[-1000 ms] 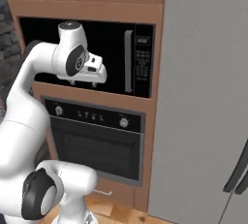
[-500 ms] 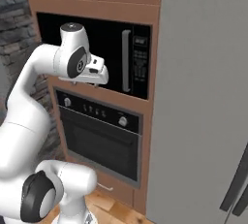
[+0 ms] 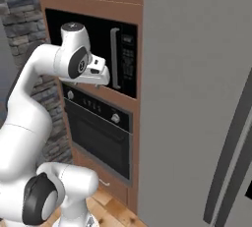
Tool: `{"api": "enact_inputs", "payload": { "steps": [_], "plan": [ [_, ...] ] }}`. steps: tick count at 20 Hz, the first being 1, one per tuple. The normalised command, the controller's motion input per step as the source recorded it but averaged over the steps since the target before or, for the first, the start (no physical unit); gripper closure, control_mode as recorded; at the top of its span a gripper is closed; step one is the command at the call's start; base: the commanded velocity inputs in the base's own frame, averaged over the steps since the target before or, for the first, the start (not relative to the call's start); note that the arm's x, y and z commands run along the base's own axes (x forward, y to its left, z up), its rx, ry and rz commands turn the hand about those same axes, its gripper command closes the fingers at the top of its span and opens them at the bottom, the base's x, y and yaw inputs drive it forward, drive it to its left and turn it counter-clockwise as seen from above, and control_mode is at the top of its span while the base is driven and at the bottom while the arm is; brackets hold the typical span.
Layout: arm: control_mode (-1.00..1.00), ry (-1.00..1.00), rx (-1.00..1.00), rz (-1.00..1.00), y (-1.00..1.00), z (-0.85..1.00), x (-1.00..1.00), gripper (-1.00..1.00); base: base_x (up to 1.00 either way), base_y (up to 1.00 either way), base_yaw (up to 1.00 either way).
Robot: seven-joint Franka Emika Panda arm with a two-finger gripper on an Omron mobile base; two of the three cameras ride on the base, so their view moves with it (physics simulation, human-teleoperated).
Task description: Take the baked cake out of the oven and place it on the plate for cooling. Then close the oven door.
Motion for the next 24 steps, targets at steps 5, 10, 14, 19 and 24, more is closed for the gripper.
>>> {"api": "enact_inputs", "payload": {
  "steps": [5, 10, 14, 19, 24],
  "plan": [
    [1.00, 0.00, 0.00, 0.00, 0.00, 0.00, 0.00, -1.00, 0.26, -0.52, 0.25],
    [1.00, 0.00, 0.00, 0.00, 0.00, 0.00, 0.00, -1.00, 0.06, -0.58, 0.25],
    [1.00, 0.00, 0.00, 0.00, 0.00, 0.00, 0.00, -1.00, -0.02, -0.42, 0.22],
    [-1.00, 0.07, -0.16, 0.04, 0.21, -0.37, -0.06, -1.00, 0.00, 0.00, 0.02],
    [-1.00, -0.02, -0.75, 0.05, 1.00, -1.00, -0.09, -1.00, 0.00, 0.00, 0.00]
  ]
}}
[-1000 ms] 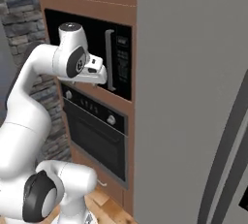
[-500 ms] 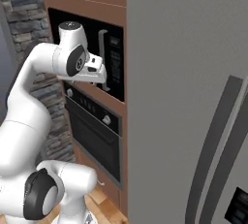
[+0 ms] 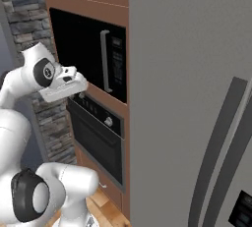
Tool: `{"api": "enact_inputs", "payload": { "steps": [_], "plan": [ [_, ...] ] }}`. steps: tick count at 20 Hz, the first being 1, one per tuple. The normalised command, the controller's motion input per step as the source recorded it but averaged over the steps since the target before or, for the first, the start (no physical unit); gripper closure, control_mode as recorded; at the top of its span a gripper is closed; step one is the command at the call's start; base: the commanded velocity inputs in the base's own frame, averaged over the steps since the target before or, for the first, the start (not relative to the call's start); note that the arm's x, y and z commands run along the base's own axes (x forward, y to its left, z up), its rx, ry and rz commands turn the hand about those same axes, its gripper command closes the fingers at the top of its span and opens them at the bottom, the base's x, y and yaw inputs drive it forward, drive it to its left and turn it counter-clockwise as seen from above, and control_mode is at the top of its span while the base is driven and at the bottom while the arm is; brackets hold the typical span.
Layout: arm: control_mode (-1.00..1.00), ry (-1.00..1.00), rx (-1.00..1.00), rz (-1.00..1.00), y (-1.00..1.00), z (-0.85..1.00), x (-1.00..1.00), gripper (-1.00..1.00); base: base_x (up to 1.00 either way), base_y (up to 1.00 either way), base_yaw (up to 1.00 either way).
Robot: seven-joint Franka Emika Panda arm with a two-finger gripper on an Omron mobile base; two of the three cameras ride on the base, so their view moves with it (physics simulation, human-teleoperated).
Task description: Take the baked cake out of the oven and place it on the plate for cooling. Then close the oven door.
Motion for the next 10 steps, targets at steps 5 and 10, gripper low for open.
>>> {"api": "enact_inputs", "payload": {
  "steps": [5, 10],
  "plan": [
    [-1.00, 0.19, -0.29, 0.04, 0.79, -0.99, 0.36, -1.00, 0.00, 0.00, 0.00],
    [-1.00, 0.37, -0.20, 0.09, 0.54, -1.00, 0.54, -1.00, 0.00, 0.00, 0.00]
  ]
}}
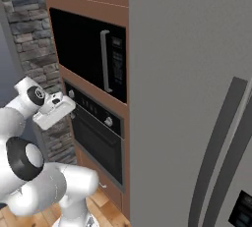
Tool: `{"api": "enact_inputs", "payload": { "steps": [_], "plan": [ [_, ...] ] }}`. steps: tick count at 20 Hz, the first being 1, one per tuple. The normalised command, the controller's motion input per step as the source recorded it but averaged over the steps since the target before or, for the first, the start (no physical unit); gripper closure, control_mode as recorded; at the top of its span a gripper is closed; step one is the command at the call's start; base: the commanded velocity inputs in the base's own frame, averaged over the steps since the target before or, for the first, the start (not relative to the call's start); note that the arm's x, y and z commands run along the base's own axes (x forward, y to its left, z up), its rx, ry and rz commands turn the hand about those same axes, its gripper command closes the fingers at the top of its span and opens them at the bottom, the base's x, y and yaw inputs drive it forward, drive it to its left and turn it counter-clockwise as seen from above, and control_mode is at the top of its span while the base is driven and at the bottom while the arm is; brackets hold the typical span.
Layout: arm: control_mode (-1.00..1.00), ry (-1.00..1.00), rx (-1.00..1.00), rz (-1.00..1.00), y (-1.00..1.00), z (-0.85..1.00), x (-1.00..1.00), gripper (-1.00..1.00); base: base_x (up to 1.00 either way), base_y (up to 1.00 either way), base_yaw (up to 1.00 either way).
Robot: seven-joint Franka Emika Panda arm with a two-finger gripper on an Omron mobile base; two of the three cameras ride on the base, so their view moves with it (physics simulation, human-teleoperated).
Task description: Take the baked cake out of the oven and place it on the plate for cooling. Then close the oven door.
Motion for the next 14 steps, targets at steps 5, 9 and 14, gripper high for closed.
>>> {"api": "enact_inputs", "payload": {
  "steps": [5, 9, 14],
  "plan": [
    [-1.00, 0.11, -0.21, 0.17, 0.12, -0.83, 0.80, -1.00, 0.00, 0.00, 0.00],
    [-1.00, 0.00, -0.33, 0.12, 0.00, -0.91, 0.80, -1.00, 0.00, 0.00, 0.00],
    [-1.00, 0.00, -0.25, 0.07, 0.00, -0.56, 0.91, -1.00, 0.00, 0.00, 0.00]
  ]
}}
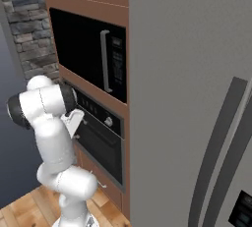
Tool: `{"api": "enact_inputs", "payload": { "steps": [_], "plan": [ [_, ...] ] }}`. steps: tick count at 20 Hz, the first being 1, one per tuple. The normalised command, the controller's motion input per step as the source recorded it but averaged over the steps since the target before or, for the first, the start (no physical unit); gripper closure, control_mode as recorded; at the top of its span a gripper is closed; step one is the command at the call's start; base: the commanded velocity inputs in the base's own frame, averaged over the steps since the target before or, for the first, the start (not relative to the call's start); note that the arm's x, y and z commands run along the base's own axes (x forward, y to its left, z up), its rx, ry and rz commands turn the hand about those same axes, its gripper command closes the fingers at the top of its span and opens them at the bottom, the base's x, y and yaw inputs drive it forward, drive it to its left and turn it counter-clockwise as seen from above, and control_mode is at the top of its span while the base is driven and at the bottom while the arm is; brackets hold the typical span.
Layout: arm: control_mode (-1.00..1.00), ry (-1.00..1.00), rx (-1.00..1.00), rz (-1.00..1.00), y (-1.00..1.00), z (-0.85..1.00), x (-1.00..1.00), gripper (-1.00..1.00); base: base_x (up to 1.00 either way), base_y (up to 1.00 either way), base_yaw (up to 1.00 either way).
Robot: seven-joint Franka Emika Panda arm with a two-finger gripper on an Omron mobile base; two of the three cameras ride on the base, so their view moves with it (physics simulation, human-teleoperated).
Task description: Take the baked cake out of the oven and place it on the plate for cooling. Then close the oven door.
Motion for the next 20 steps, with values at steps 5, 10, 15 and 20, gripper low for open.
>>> {"api": "enact_inputs", "payload": {
  "steps": [5, 10, 15, 20],
  "plan": [
    [-1.00, 0.03, -0.17, 0.10, -0.02, -0.48, 0.87, -1.00, 0.00, 0.00, 0.00],
    [-1.00, 0.04, -0.08, 0.17, -0.05, -0.57, 0.90, -1.00, 0.00, 0.00, 0.00],
    [-1.00, 0.01, 0.00, 0.20, -0.13, -0.35, 0.84, -1.00, 0.00, 0.00, 0.00],
    [-1.00, 0.07, 0.00, 0.19, -0.26, -0.35, 0.79, -1.00, 0.00, 0.00, 0.00]
  ]
}}
